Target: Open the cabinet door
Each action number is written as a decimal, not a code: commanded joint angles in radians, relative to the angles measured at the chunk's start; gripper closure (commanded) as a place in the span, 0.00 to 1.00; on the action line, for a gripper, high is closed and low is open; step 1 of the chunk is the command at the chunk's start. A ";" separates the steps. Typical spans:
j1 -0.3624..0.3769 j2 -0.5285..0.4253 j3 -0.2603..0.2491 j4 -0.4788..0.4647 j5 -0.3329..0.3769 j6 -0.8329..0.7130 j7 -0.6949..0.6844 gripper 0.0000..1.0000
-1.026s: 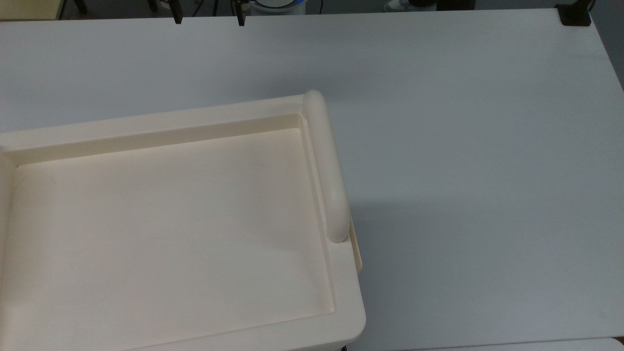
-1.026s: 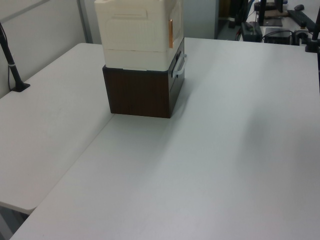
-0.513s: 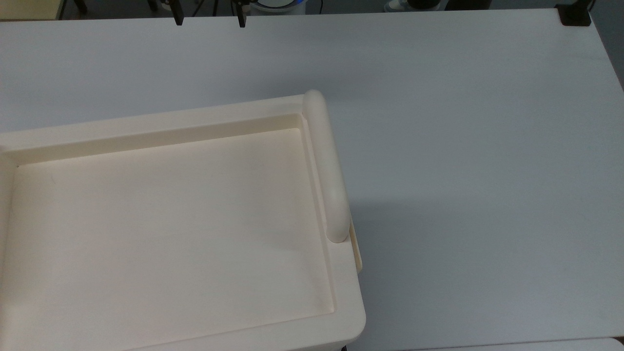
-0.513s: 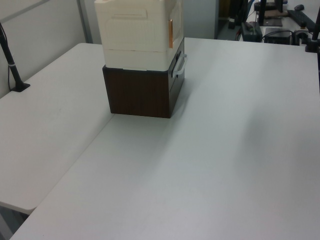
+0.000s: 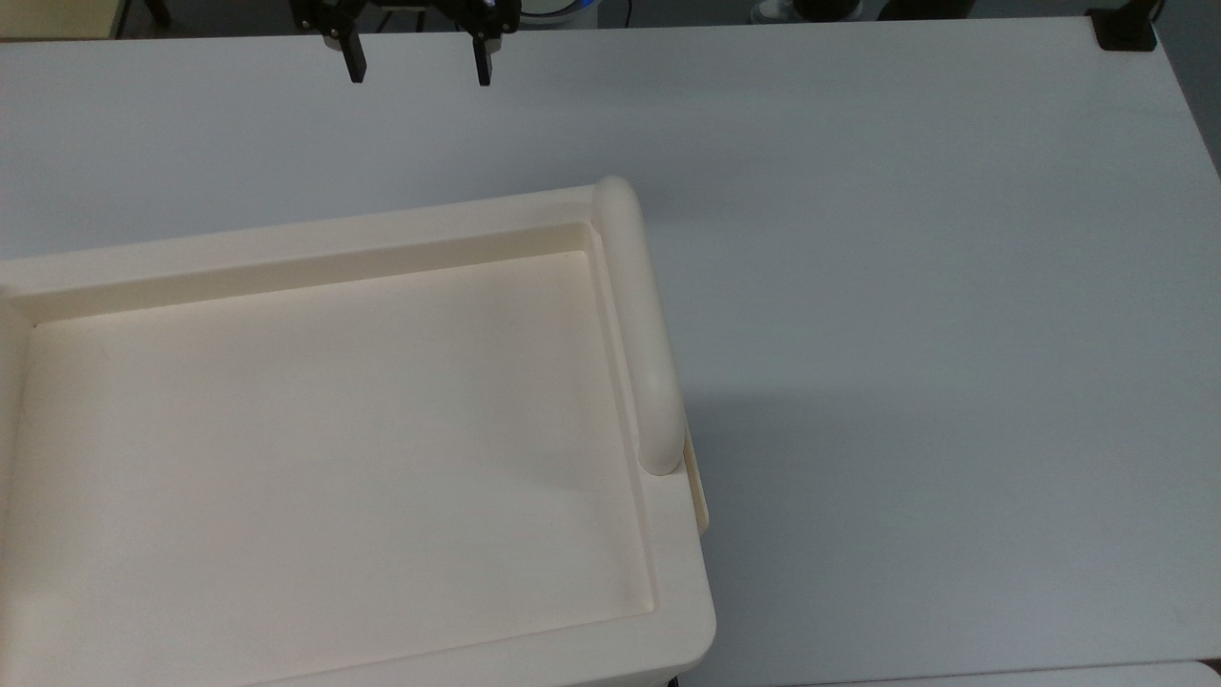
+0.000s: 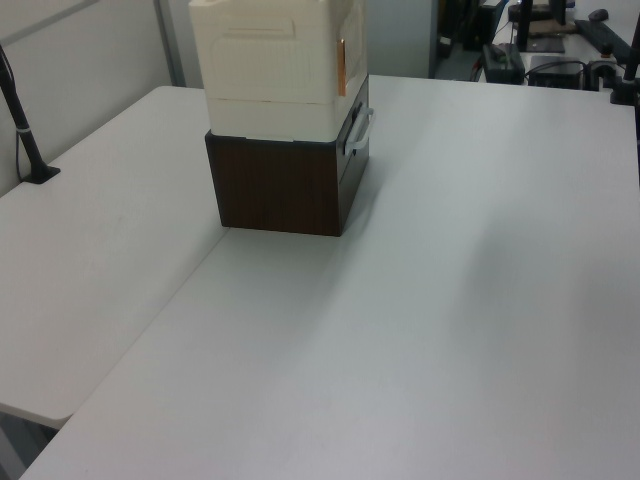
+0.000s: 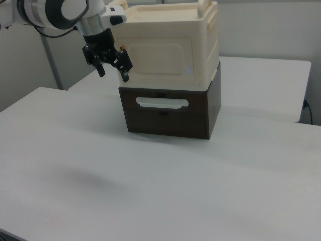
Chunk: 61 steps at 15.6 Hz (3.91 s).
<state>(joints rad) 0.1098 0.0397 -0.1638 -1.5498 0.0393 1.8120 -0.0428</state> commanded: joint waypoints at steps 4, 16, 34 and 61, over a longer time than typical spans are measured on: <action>0.030 0.023 0.001 0.007 -0.016 0.223 -0.006 0.09; 0.037 0.121 0.090 0.010 -0.001 0.558 -0.006 0.45; 0.027 0.203 0.110 0.008 0.021 0.788 0.046 0.91; -0.162 -0.038 0.110 -0.038 0.014 0.065 -0.137 0.28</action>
<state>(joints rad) 0.0432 0.0595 -0.0487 -1.5480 0.0657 1.9977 -0.1567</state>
